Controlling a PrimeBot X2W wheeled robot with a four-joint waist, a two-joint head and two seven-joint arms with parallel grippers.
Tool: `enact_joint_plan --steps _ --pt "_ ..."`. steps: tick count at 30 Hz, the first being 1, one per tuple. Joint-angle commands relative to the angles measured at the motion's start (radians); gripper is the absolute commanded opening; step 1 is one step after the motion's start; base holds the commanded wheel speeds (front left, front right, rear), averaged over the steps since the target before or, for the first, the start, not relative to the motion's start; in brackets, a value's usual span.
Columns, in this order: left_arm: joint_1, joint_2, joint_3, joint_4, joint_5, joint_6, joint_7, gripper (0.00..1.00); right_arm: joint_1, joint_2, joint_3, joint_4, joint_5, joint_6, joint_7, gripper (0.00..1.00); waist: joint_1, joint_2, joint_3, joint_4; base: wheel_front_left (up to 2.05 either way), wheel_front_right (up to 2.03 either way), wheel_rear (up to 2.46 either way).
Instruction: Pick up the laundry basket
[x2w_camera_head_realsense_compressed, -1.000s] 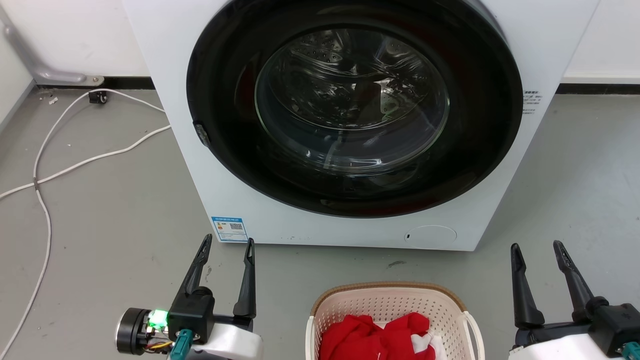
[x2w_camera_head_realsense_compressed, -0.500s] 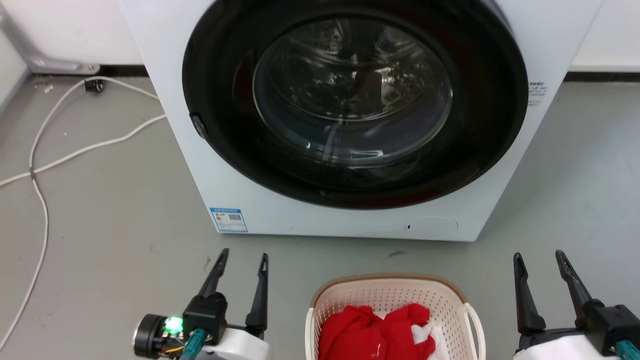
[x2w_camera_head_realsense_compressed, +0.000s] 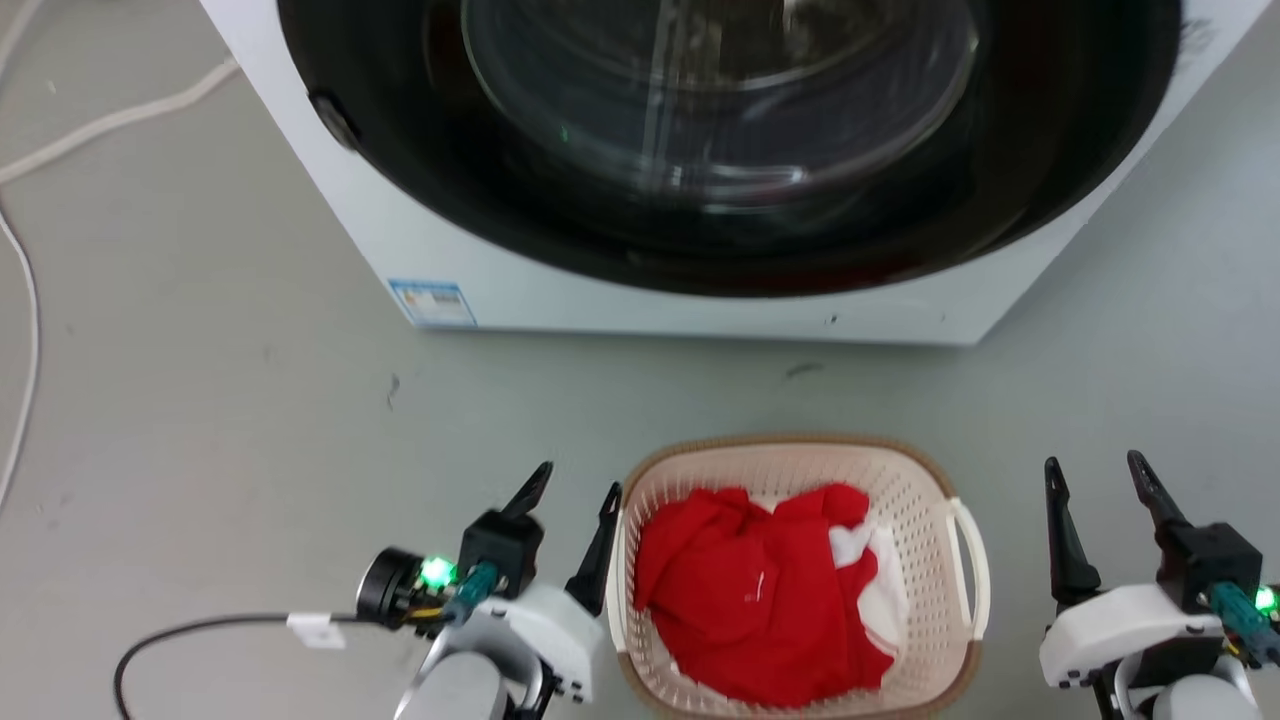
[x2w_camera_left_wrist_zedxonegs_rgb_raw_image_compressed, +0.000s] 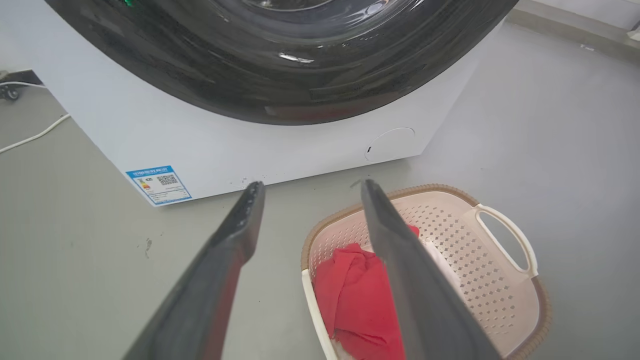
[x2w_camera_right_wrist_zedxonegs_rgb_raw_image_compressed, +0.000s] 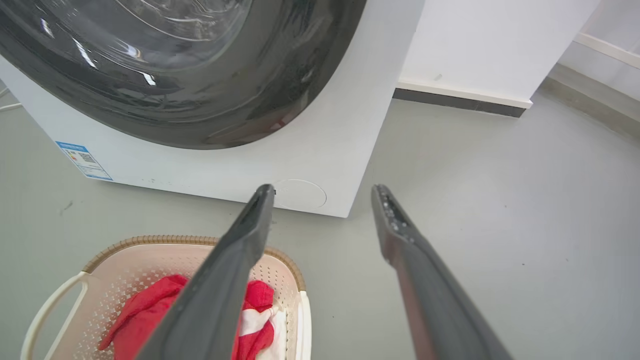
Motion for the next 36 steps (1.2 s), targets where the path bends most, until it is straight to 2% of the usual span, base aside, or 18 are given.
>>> enact_joint_plan --steps 1,17,28,36 --pt "-0.031 0.0 -0.009 0.02 -0.007 -0.003 -0.003 1.0 -0.026 0.001 -0.008 0.013 -0.009 -0.001 -0.002 1.0 -0.0002 0.0 0.073 -0.001 0.0 0.0 0.0" --pt "-0.29 0.0 -0.176 0.416 -0.102 -0.034 -0.003 1.0 -0.228 0.001 -0.051 0.317 -0.127 -0.001 -0.002 1.0 -0.0002 0.0 0.304 -0.034 0.0 0.0 0.0" --pt "-0.421 -0.001 -0.247 0.562 -0.163 -0.019 -0.003 1.0 -0.376 0.001 -0.052 0.532 -0.212 -0.001 -0.002 1.0 -0.0002 0.0 0.449 -0.038 0.0 0.0 0.0" --pt "-0.475 -0.001 -0.264 0.606 -0.172 -0.016 -0.003 1.0 -0.449 0.001 -0.079 0.607 -0.248 -0.001 -0.002 1.0 -0.0002 0.0 0.515 -0.034 0.0 0.0 0.0"
